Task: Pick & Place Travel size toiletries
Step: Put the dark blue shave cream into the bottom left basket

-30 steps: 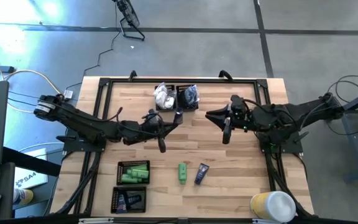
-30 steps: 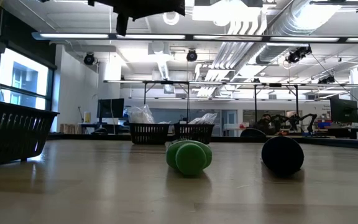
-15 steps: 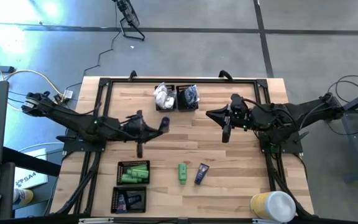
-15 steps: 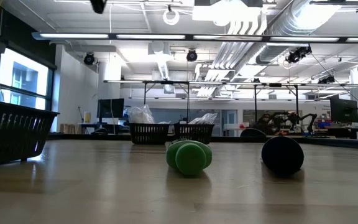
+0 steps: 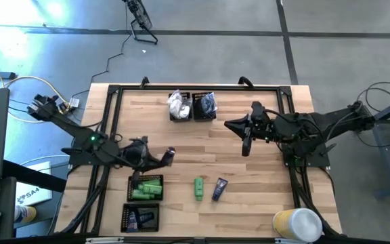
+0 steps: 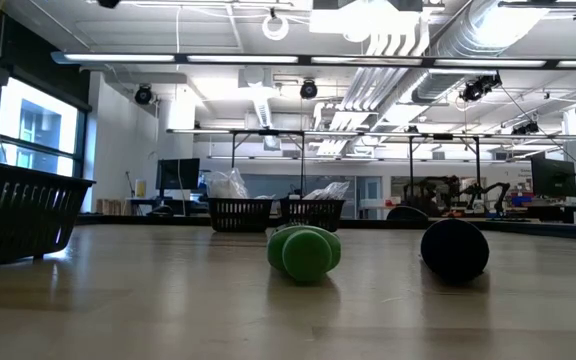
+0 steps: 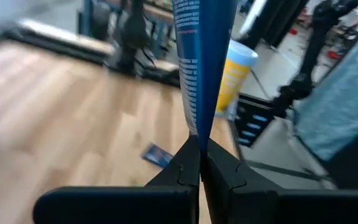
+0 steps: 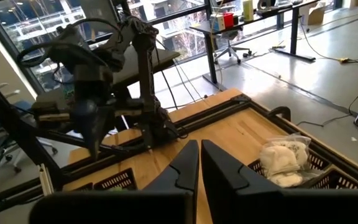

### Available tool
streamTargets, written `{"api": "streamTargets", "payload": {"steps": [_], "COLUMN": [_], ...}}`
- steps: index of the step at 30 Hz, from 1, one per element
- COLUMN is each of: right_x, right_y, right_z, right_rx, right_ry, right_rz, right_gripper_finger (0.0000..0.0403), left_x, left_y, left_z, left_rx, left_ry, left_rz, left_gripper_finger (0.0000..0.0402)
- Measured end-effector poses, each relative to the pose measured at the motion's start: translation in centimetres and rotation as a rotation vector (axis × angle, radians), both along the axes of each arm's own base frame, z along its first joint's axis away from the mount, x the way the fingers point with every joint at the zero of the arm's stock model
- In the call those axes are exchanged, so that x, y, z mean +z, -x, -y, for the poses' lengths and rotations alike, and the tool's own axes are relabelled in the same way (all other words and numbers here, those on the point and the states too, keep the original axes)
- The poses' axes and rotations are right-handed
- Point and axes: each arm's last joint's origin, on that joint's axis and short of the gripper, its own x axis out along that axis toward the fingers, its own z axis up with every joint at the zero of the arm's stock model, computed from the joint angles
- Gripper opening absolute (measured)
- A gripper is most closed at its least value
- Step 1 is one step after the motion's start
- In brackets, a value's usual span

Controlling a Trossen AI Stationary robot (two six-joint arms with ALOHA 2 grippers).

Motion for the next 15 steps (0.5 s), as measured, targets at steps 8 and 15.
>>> {"api": "streamTargets", "payload": {"steps": [8,15], "right_x": [0.0,-0.1], "right_y": [-0.1,-0.2], "right_z": [0.6,1.2], "right_rx": [-0.020,-0.045], "right_ry": [0.025,0.028], "right_rz": [-0.008,-0.023], "right_gripper_finger": [0.0010,0.0010], "left_x": [-1.0,-2.1], "left_y": [1.7,3.6], "left_z": [2.4,4.7], "left_rx": [-0.108,-0.222], "left_ry": [0.185,0.361], "left_rz": [-0.129,-0.314], "left_gripper_finger": [0.0001,0.0001]}}
